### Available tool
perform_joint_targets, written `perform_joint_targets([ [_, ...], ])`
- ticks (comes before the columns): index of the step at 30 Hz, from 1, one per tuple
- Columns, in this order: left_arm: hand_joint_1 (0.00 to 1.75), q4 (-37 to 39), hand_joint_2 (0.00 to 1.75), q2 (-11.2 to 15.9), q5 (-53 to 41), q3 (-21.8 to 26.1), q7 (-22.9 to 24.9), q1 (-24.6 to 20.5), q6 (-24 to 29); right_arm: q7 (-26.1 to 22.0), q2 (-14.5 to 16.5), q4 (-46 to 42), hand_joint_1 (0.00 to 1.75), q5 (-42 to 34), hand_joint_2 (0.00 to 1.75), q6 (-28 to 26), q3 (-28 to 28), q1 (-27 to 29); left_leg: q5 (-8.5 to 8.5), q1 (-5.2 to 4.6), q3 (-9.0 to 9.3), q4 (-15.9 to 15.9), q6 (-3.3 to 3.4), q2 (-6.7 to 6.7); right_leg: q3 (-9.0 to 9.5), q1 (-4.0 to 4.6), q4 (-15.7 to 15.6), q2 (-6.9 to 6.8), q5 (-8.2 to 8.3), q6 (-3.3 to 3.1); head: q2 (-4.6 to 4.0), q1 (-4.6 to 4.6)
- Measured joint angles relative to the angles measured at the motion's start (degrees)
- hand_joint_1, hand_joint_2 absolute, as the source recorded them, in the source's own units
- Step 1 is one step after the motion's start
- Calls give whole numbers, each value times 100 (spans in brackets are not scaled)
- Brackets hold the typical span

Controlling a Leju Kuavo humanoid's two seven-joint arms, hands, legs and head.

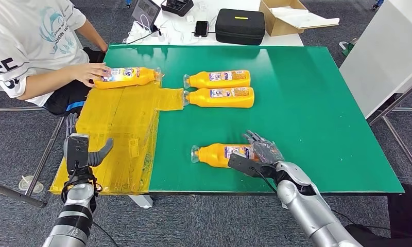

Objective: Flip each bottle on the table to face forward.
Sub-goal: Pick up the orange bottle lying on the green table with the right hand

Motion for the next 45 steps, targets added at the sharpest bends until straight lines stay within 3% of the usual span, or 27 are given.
perform_joint_targets([
  [1,0,24,175,-3,-2,2,0,-20,-8,-31,-19,40,175,-40,175,52,31,-38,0,0,4,0,0,0,3,0,0,0,0,0,-1,1],
  [15,0,288,175,-98,15,7,0,-190,-87,-786,-183,337,175,-990,175,291,235,-267,-1,2,23,0,-1,2,17,2,-1,2,0,0,-1,1],
  [18,0,283,175,-130,108,-23,0,-185,-161,-1114,-90,228,175,-1455,175,-207,99,-54,-3,2,20,0,-1,2,17,3,-1,2,0,0,-1,1],
  [21,0,229,175,-176,224,-40,0,-136,-278,-1359,249,-85,175,-1631,175,-1030,-217,342,-3,3,11,-1,-1,1,9,4,0,1,0,0,-1,-3],
  [24,0,146,175,-235,311,-45,0,-71,-448,-1497,567,-418,175,-1612,175,-1484,-478,606,-1,6,4,-1,-2,-2,3,6,1,-1,-1,-1,-1,-3],
  [29,0,-275,175,-417,881,-28,171,137,-1352,-2346,1150,-1163,175,-1431,175,-2917,-1062,960,-1,4,-8,-1,-2,-6,-4,4,2,-4,-3,-1,0,-1],
  [31,0,-481,175,-512,1080,-33,300,207,-1643,-2496,1345,-1440,175,-1349,175,-3236,-1225,1057,-2,2,-10,0,-1,-6,-5,2,1,-5,-3,0,-1,0],
  [34,0,-704,175,-605,1413,-46,488,262,-2027,-2710,1557,-1720,175,-1302,175,-3506,-1410,1187,-3,0,-10,0,0,-7,-6,0,0,-5,-3,0,0,-1],
  [39,0,-911,175,-699,2663,-139,1067,320,-3565,-3256,1791,-1984,175,-1362,175,-3964,-1654,1326,-2,2,-10,-1,-1,-6,-7,2,0,-5,-2,0,-1,-1],
  [43,0,-974,175,-735,2990,-219,1235,323,-3928,-3376,1875,-2060,174,-1376,175,-4005,-1760,1395,-2,2,-8,0,-1,-1,-8,2,0,-3,-1,0,-1,-1],
  [45,0,-975,175,-735,3462,-272,1423,328,-4424,-3502,1891,-2056,174,-1353,175,-4008,-1793,1411,-2,2,-10,0,-1,-4,-8,2,0,-7,-2,-1,-1,-1],
])
